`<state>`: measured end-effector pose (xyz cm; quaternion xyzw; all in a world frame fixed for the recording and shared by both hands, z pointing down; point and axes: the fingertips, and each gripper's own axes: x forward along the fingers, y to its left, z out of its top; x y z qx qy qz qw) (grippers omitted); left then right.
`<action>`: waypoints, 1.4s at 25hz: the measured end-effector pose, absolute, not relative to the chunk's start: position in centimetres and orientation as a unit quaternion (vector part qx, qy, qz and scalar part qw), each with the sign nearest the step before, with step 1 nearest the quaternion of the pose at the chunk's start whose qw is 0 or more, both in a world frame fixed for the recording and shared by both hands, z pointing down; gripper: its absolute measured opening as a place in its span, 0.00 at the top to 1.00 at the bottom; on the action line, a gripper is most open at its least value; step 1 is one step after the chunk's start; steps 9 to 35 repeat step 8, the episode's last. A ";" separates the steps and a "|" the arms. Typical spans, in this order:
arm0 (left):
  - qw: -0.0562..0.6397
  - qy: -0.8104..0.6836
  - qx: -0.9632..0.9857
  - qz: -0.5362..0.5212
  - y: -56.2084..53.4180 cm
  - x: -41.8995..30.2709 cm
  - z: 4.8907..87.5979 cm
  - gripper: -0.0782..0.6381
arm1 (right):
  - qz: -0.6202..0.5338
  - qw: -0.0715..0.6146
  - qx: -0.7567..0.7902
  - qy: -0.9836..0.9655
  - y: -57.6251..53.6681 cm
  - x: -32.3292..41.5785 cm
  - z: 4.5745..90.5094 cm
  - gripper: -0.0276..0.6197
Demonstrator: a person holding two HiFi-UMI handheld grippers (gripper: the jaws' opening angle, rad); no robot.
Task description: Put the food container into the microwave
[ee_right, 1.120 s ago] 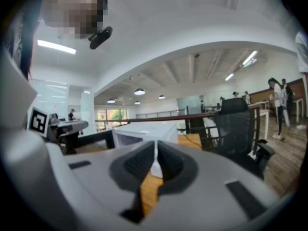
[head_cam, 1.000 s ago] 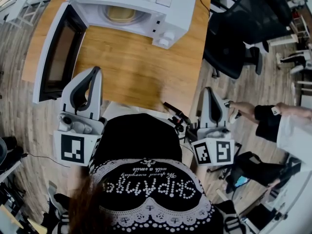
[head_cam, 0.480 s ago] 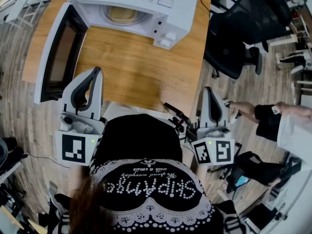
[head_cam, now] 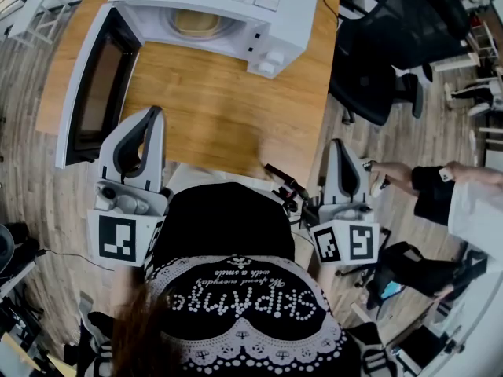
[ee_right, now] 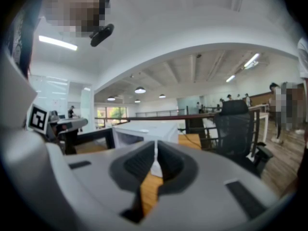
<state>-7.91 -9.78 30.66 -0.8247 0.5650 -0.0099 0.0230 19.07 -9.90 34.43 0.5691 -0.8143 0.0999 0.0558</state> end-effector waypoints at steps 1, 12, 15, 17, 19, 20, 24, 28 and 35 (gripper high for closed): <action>0.023 0.565 -0.825 -0.010 -9.8 -7.9 30.7 0.85 | 0.100 0.056 0.569 -0.814 -9.9 19.1 34.4 0.90; 0.026 0.565 -0.824 -0.009 -9.7 -7.9 30.5 0.85 | 0.097 0.056 0.567 -0.816 -9.9 18.9 34.3 0.90; 0.026 0.565 -0.824 -0.009 -9.7 -7.9 30.5 0.85 | 0.097 0.056 0.567 -0.816 -9.9 18.9 34.3 0.90; 0.026 0.565 -0.824 -0.009 -9.7 -7.9 30.5 0.85 | 0.097 0.056 0.567 -0.816 -9.9 18.9 34.3 0.90; 0.026 0.565 -0.824 -0.009 -9.7 -7.9 30.5 0.85 | 0.097 0.056 0.567 -0.816 -9.9 18.9 34.3 0.90; 0.026 0.565 -0.824 -0.009 -9.7 -7.9 30.5 0.85 | 0.097 0.056 0.567 -0.816 -9.9 18.9 34.3 0.90; 0.026 0.565 -0.824 -0.009 -9.7 -7.9 30.5 0.85 | 0.097 0.056 0.567 -0.816 -9.9 18.9 34.3 0.90; 0.026 0.565 -0.824 -0.009 -9.7 -7.9 30.5 0.85 | 0.097 0.056 0.567 -0.816 -9.9 18.9 34.3 0.90; 0.026 0.565 -0.824 -0.009 -9.7 -7.9 30.5 0.85 | 0.097 0.056 0.567 -0.816 -9.9 18.9 34.3 0.90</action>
